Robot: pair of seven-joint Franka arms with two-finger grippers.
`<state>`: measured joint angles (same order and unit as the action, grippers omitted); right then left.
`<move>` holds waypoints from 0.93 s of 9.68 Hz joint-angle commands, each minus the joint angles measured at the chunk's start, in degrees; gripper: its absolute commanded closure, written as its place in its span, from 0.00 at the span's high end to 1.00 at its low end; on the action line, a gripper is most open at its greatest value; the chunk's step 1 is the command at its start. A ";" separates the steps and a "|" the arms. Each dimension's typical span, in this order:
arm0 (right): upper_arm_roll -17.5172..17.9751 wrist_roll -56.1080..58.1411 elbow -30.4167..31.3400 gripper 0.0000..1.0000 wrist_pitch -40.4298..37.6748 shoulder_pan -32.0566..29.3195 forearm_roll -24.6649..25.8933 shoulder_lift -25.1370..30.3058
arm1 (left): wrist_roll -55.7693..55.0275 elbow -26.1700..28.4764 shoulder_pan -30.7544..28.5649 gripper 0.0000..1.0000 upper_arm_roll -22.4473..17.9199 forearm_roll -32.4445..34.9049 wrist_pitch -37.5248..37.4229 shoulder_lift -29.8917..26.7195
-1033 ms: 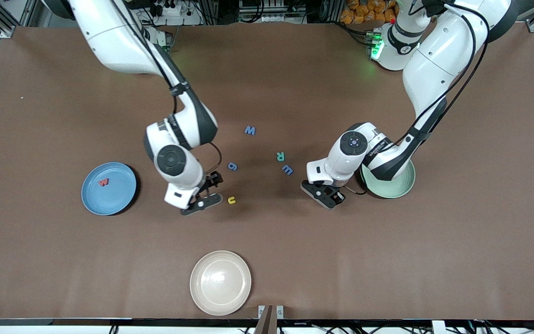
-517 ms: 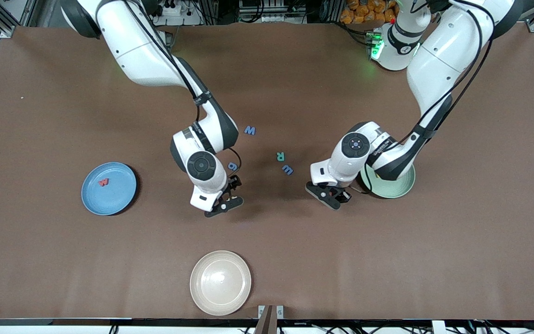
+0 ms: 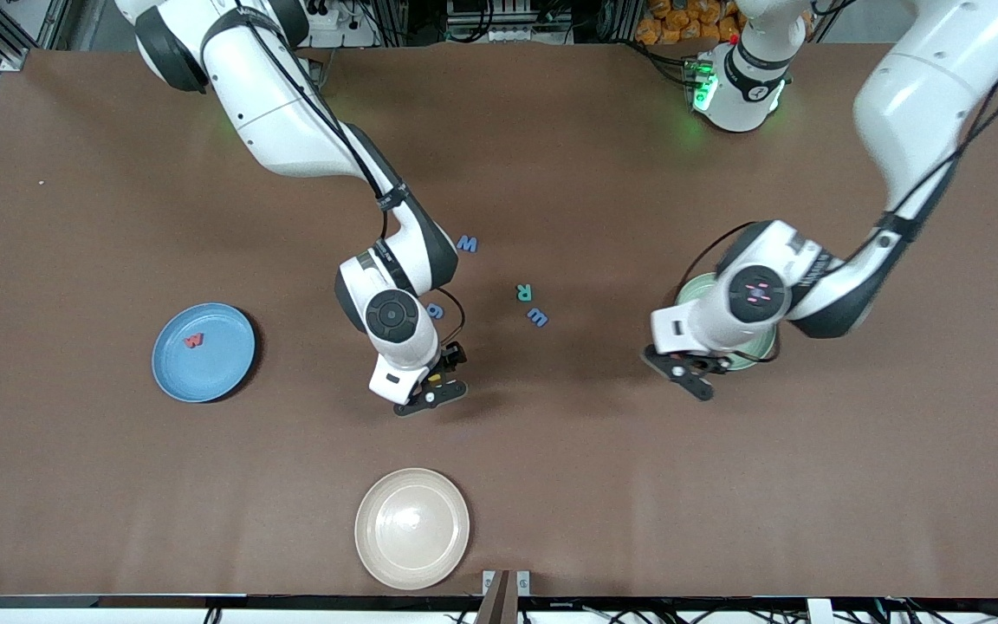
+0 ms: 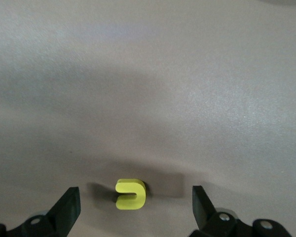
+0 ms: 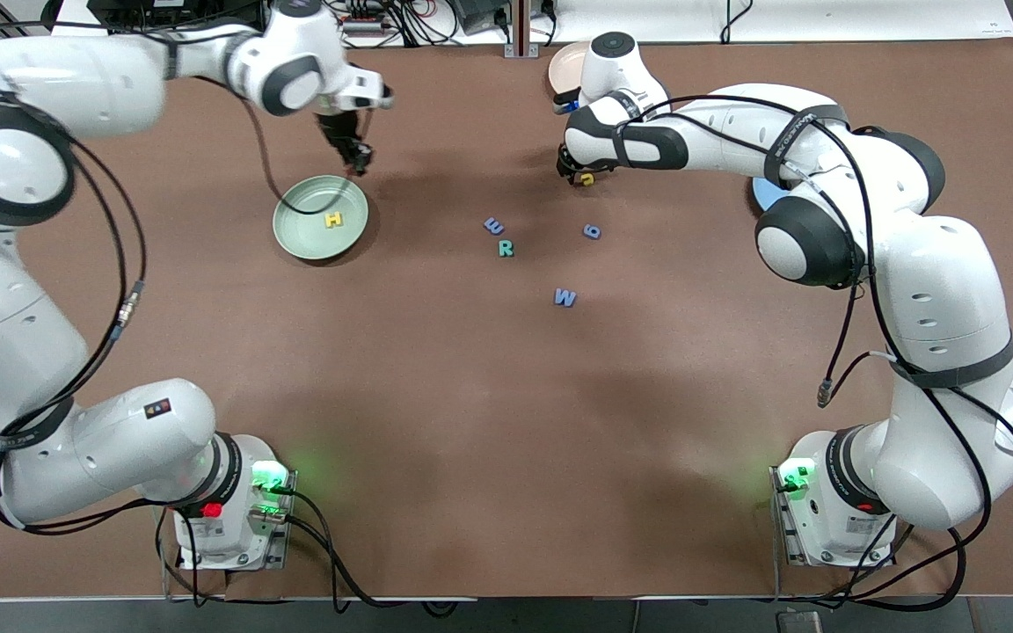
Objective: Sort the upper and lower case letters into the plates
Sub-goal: 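Place the Q on the green plate while the right gripper grasps the u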
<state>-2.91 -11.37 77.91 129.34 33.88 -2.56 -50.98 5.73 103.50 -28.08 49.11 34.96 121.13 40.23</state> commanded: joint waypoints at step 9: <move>-0.34 -1.55 -0.21 1.00 -1.19 0.40 -0.08 -0.78 | -21.26 -0.04 9.59 1.00 3.63 -1.56 0.77 0.28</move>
<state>-3.03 -11.83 77.86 128.57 33.98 -2.54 -51.60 -10.81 106.36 -23.11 53.66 34.48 121.84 39.81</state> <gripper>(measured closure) 0.000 0.013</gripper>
